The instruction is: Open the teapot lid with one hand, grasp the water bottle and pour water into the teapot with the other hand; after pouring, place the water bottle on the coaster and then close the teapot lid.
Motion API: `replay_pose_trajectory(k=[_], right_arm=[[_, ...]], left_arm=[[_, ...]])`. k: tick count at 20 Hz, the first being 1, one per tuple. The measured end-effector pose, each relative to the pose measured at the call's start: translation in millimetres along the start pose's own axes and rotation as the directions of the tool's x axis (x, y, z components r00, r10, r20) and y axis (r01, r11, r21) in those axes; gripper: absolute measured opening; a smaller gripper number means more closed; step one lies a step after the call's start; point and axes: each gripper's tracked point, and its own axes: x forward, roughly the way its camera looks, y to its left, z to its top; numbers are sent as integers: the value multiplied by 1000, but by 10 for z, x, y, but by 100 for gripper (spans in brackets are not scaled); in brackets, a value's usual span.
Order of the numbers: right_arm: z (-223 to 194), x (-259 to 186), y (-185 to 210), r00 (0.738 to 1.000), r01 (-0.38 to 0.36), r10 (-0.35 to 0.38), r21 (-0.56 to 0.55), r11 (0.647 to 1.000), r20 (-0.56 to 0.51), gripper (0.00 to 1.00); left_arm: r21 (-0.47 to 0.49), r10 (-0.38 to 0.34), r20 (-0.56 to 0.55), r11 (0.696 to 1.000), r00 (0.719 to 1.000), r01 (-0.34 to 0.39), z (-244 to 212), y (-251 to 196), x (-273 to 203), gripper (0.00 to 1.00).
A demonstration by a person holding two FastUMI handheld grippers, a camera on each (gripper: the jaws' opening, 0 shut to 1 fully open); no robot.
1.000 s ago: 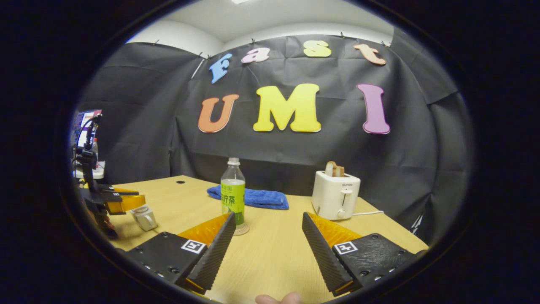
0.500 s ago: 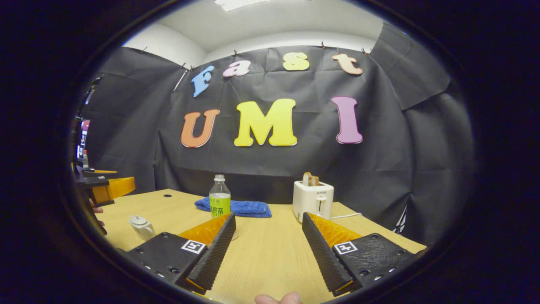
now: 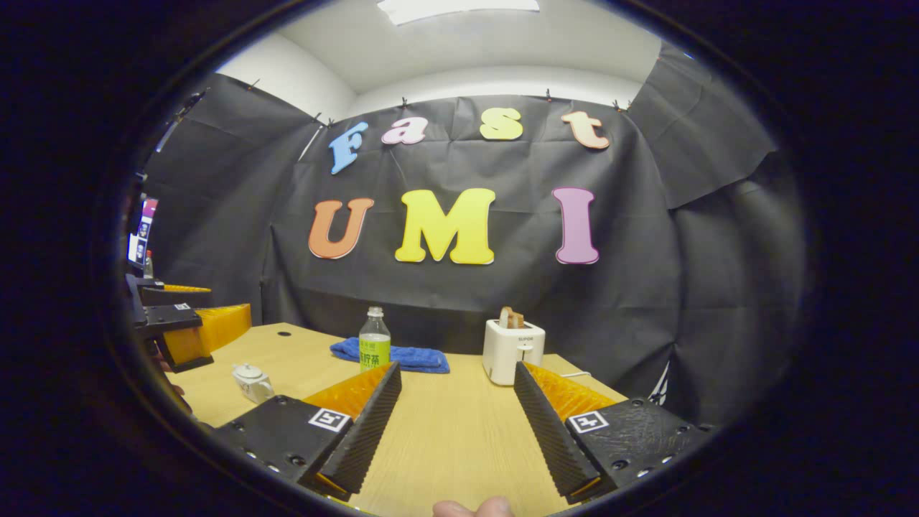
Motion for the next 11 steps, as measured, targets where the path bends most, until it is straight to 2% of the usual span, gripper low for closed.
replay_pose_trajectory(k=[2, 7, 11], right_arm=[[26, -39, 50, 1000, 7, -7, 0, 1000, -4, 94], [102, -52, 211, 1000, 6, -6, -23, 1000, 2, 95], [80, -14, 295, 1000, 2, -2, 3, 1000, -8, 94]], left_arm=[[-8, -21, -8, 1000, 1000, 21, -11, -36, -2, 99], [-39, -22, -41, 999, 999, 20, -85, 77, 25, 100], [-30, -18, -38, 999, 999, 17, -68, 151, 33, 100]])
